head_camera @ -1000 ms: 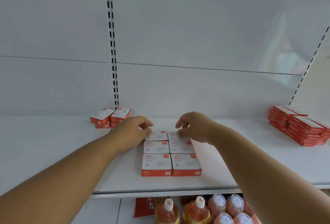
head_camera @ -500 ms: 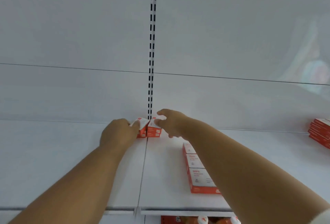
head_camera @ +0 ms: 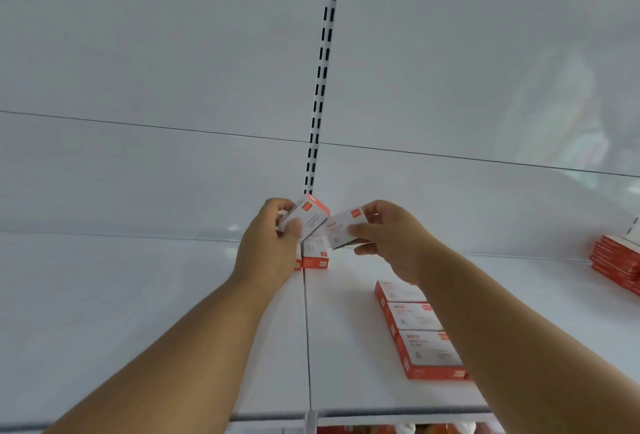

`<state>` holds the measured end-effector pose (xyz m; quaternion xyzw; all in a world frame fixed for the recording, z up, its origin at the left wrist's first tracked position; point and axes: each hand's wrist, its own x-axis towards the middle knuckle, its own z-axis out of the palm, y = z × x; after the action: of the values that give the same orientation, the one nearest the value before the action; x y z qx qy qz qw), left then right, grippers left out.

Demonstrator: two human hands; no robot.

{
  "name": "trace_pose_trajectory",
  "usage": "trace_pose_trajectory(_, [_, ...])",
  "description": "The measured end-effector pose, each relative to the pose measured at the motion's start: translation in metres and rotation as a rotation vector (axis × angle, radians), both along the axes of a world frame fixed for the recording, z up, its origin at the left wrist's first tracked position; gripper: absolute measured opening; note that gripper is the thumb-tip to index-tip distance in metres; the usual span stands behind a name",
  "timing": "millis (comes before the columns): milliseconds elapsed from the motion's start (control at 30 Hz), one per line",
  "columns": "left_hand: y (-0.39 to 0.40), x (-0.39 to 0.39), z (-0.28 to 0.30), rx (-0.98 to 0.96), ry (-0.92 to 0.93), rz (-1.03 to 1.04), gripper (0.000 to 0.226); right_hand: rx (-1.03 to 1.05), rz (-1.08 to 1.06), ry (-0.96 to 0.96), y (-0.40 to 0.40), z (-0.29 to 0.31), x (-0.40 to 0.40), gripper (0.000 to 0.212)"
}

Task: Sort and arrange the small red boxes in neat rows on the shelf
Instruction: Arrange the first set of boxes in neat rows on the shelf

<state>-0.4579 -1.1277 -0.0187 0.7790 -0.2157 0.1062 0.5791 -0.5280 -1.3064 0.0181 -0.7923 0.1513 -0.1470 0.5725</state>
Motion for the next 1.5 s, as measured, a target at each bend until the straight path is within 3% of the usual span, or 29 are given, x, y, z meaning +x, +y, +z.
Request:
trace_pose_trajectory(167, [-0.013,-0.019,-0.004,0.151,-0.039,-0.135,0.015,-0.099,-0.069,-0.043,-0.041,-0.001,-0.047,0.034])
trace_pose_trajectory(400, [-0.068,-0.030,0.003,0.537,-0.050,-0.157,0.003,-0.268,-0.211,0.137,-0.101,-0.015,-0.079,0.017])
trace_pose_trajectory(533, [-0.091,-0.030,0.000,0.625,-0.024,-0.145,0.003,-0.268,-0.167,0.231,-0.118,-0.026,-0.078,0.007])
trace_pose_trajectory(767, [-0.108,-0.031,-0.006,0.725,0.038,-0.208,0.011,-0.485,0.003,0.366,-0.127,-0.030,-0.073,0.018])
trace_pose_trajectory(1000, [-0.112,-0.038,-0.009,0.742,-0.020,-0.184,0.020,-0.654,0.118,0.458,-0.128,-0.016,-0.064,0.025])
trace_pose_trajectory(1100, [-0.102,-0.039,-0.008,0.638,-0.047,-0.121,0.016,-0.818,0.108,0.462,-0.120,-0.007,-0.055,0.033])
trace_pose_trajectory(1200, [-0.078,-0.027,0.009,0.573,-0.105,0.016,0.011,-0.862,0.127,0.341,-0.100,0.000,-0.040,0.031])
trace_pose_trajectory(1333, [-0.032,0.002,0.015,0.768,-0.094,0.252,0.017,-0.831,0.261,0.227,-0.054,0.004,-0.015,0.025])
trace_pose_trajectory(1400, [-0.012,0.012,0.004,0.828,-0.066,0.356,0.032,-0.813,0.279,0.221,-0.032,0.004,0.003,0.027])
trace_pose_trajectory(1500, [0.003,0.020,-0.012,0.860,0.033,0.331,0.050,-0.813,0.305,0.280,-0.006,-0.001,0.028,0.039])
